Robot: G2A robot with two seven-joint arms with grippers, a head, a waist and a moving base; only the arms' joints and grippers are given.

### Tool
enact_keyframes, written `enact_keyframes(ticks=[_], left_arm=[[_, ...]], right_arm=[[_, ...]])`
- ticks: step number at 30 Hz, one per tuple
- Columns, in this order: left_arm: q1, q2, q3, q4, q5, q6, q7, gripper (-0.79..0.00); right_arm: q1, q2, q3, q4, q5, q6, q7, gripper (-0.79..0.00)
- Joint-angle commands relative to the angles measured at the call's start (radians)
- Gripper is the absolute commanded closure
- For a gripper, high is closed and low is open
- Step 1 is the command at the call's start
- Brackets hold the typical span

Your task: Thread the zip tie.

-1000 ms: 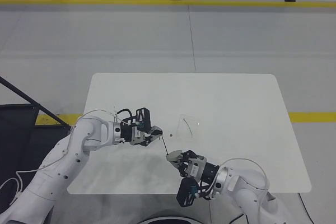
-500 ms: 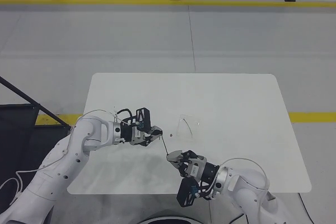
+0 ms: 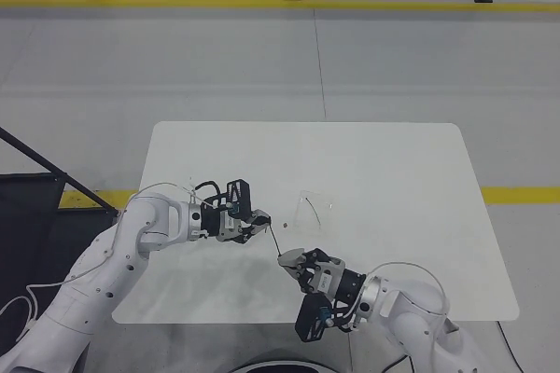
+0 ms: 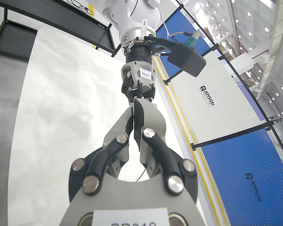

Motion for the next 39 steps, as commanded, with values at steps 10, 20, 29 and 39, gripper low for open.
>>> enact_keyframes(ticks=[10,20,29,39], left_arm=[[0.0,0.0,0.0,0.0,0.0,0.0,0.0,0.0],[0.0,0.0,0.0,0.0,0.0,0.0,0.0,0.0],[0.0,0.0,0.0,0.0,0.0,0.0,0.0,0.0],[0.0,0.0,0.0,0.0,0.0,0.0,0.0,0.0]], right_arm=[[-0.01,0.005,0.007,-0.006,-0.003,0.0,-0.014,0.0],[-0.011,0.008,0.007,-0.006,-0.003,-0.002,-0.016,0.0],[0.003,0.007,-0.004,0.001,0.002,-0.007,-0.006,0.0],[0.007,0.007,-0.01,0.003,0.008,0.001,0.0,0.0]])
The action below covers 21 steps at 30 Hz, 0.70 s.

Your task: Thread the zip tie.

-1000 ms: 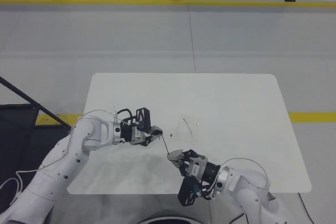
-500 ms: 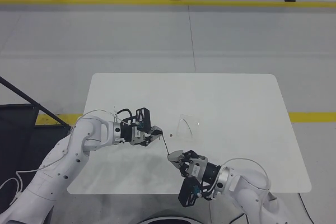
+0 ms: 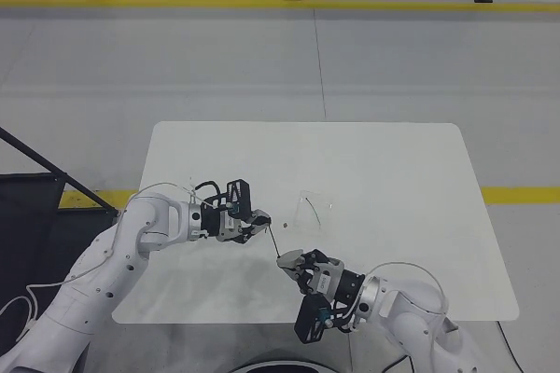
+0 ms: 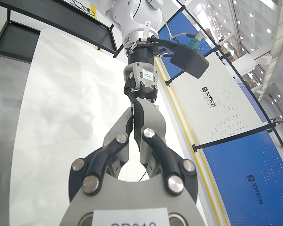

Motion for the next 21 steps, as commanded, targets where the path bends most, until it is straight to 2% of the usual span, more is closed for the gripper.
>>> enact_keyframes(ticks=[1,21], left_arm=[[0.0,0.0,0.0,0.0,0.0,0.0,0.0,0.0],[0.0,0.0,0.0,0.0,0.0,0.0,0.0,0.0]], right_arm=[[-0.002,0.001,0.002,-0.001,0.002,0.003,-0.001,0.0],[-0.005,0.005,0.003,-0.003,0.004,0.003,-0.002,0.0]])
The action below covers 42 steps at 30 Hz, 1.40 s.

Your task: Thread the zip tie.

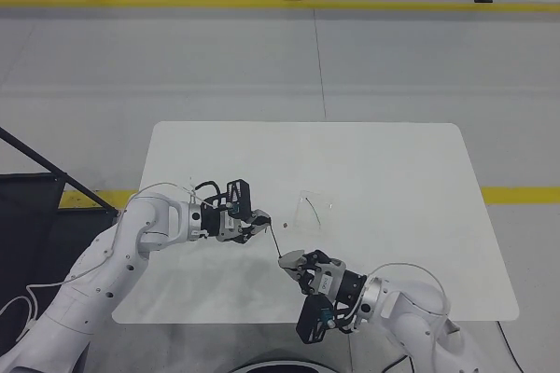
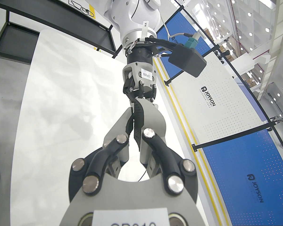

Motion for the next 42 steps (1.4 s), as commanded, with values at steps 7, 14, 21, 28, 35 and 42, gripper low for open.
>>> enact_keyframes(ticks=[7,14,21,28,35,42], left_arm=[[0.0,0.0,0.0,0.0,0.0,0.0,0.0,0.0],[0.0,0.0,0.0,0.0,0.0,0.0,0.0,0.0],[0.0,0.0,0.0,0.0,0.0,0.0,0.0,0.0],[0.0,0.0,0.0,0.0,0.0,0.0,0.0,0.0],[0.013,-0.001,0.001,-0.02,0.025,0.039,-0.002,0.0],[0.034,0.0,-0.004,-0.045,0.072,0.067,0.028,0.0]], right_arm=[[0.012,-0.002,-0.009,0.006,0.01,0.001,0.011,0.0],[0.012,-0.002,-0.008,0.008,0.015,0.014,0.006,0.0],[0.01,-0.001,-0.007,0.007,0.016,0.018,0.005,0.0],[0.018,-0.002,-0.012,0.012,0.022,0.012,0.012,0.0],[0.026,-0.004,-0.018,0.015,0.028,0.013,0.025,0.0],[0.028,-0.004,-0.017,0.017,0.039,0.014,0.034,0.0]])
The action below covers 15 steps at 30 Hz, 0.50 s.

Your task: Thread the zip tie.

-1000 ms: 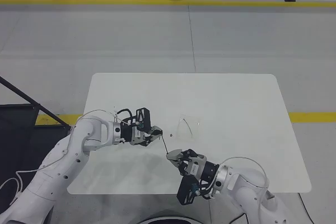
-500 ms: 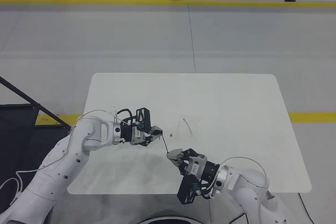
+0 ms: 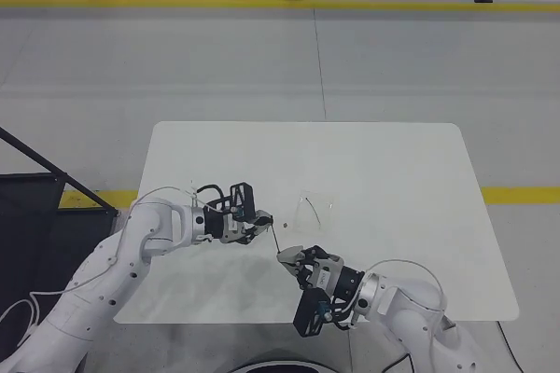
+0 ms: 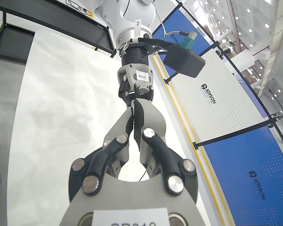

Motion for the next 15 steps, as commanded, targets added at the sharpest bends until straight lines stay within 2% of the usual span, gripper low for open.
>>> enact_keyframes(ticks=[1,15], left_arm=[[0.002,0.0,-0.002,-0.002,0.008,0.001,0.008,0.0],[0.038,0.002,-0.012,-0.05,0.135,0.045,0.065,0.0]], right_arm=[[-0.001,0.0,0.001,0.0,0.001,0.0,-0.001,0.0],[-0.007,0.0,0.005,-0.002,0.005,0.025,0.004,0.0]])
